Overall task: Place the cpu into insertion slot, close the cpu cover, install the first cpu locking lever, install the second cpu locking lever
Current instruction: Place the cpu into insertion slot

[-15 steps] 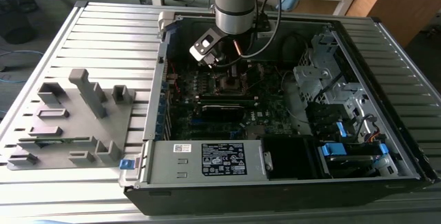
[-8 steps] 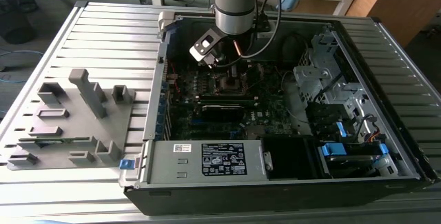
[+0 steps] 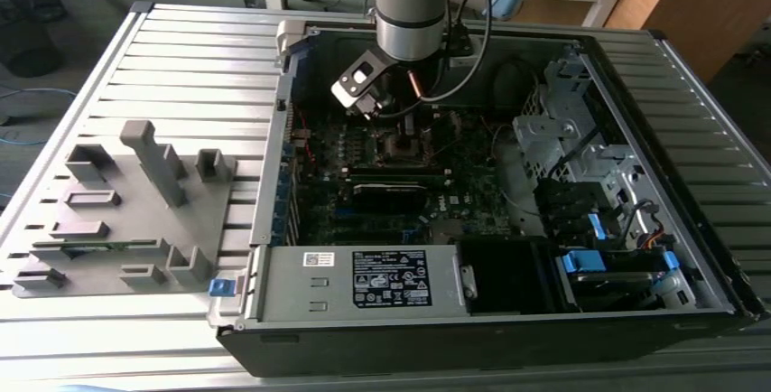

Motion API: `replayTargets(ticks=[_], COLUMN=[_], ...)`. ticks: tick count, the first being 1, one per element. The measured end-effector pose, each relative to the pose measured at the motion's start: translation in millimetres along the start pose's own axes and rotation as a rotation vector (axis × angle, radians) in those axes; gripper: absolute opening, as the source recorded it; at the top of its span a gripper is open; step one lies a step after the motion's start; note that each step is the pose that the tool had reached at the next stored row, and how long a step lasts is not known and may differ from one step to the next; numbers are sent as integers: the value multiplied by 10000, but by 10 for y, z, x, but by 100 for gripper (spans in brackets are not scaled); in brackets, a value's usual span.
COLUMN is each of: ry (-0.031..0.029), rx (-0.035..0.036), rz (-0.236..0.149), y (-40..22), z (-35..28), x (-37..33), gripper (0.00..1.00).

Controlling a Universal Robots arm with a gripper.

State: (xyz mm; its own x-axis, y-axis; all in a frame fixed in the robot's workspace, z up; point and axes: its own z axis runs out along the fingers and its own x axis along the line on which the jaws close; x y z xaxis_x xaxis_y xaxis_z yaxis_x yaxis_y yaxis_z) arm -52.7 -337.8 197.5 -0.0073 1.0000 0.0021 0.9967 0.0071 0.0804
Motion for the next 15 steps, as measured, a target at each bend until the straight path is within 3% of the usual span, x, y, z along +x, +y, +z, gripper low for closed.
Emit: replayTargets(ticks=[4,6,15], ry=[31,3,3], rx=[-20,-2,-3], rz=[2,0,1], y=[5,7,23], z=[-26,-75,-283], x=[5,1,2], gripper=[11,11,11])
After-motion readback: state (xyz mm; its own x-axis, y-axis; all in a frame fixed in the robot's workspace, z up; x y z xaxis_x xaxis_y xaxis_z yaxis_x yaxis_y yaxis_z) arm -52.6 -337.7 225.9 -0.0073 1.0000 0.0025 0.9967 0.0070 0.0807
